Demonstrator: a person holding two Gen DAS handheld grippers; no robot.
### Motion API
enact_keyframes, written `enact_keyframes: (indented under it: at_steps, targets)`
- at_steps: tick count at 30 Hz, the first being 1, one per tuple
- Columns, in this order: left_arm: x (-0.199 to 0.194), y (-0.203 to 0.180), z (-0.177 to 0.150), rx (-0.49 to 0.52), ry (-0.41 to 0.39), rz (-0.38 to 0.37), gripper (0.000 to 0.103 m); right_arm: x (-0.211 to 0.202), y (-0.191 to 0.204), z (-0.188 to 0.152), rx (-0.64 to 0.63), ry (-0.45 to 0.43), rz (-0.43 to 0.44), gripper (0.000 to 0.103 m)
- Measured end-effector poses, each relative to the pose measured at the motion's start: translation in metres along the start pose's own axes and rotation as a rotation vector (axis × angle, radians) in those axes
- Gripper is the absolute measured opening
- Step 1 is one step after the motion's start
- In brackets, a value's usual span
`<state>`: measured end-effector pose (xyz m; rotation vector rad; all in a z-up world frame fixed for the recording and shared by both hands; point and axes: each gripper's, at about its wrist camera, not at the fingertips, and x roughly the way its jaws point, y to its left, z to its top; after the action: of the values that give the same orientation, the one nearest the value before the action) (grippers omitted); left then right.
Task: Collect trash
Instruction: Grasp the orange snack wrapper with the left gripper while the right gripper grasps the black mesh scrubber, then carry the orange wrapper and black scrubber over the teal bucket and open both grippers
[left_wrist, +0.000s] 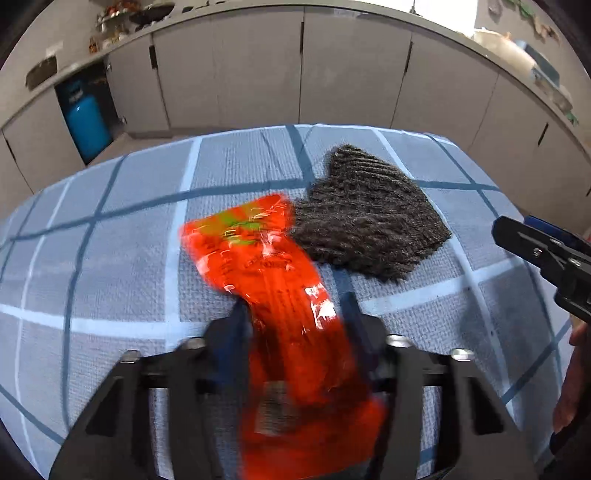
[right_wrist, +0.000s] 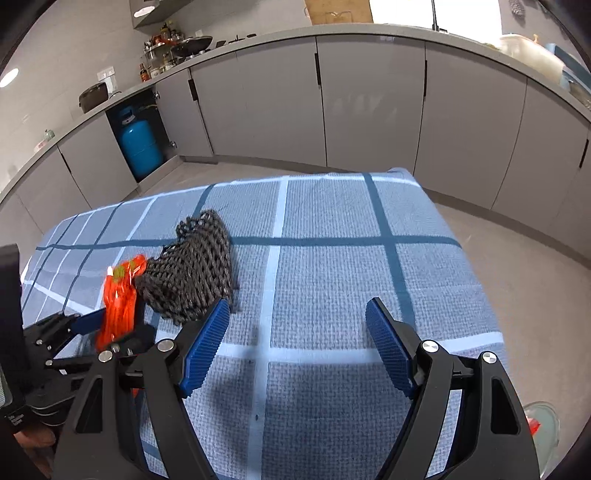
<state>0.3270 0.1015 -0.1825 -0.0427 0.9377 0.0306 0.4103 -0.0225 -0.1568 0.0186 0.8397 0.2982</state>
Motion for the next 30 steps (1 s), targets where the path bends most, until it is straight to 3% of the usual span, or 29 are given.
enact_keyframes:
  at_steps: [1,5,9,14,16,17,18,30]
  targets:
    - [-0.003,0.005,0.000,-0.017,0.005,-0.030,0.043,0.002,0.002,0.001,-0.001,0.001,0.008,0.076]
    - [-0.018,0.020,-0.005,-0.017,-0.016,-0.013,0.043,0.011,0.020,0.011,-0.028,0.000,0.047,0.076]
    - [-0.033,0.035,-0.009,-0.012,-0.052,0.045,0.043,0.029,0.042,0.023,-0.041,0.020,0.093,0.076]
    - [-0.033,0.048,-0.007,-0.009,-0.057,0.121,0.043,0.064,0.059,0.022,-0.067,0.098,0.088,0.076]
    - [-0.031,0.054,-0.005,-0.016,-0.052,0.128,0.043,0.072,0.059,0.019,-0.052,0.133,0.109,0.048]
    - [-0.031,0.057,-0.005,-0.019,-0.050,0.129,0.043,0.070,0.059,0.017,-0.059,0.125,0.105,0.042]
    - [-0.032,0.059,-0.005,-0.019,-0.049,0.133,0.043,0.069,0.059,0.016,-0.055,0.142,0.142,0.020]
    - [-0.054,0.039,-0.008,0.017,-0.071,0.158,0.043,-0.024,0.034,-0.019,-0.028,0.036,0.162,0.019]
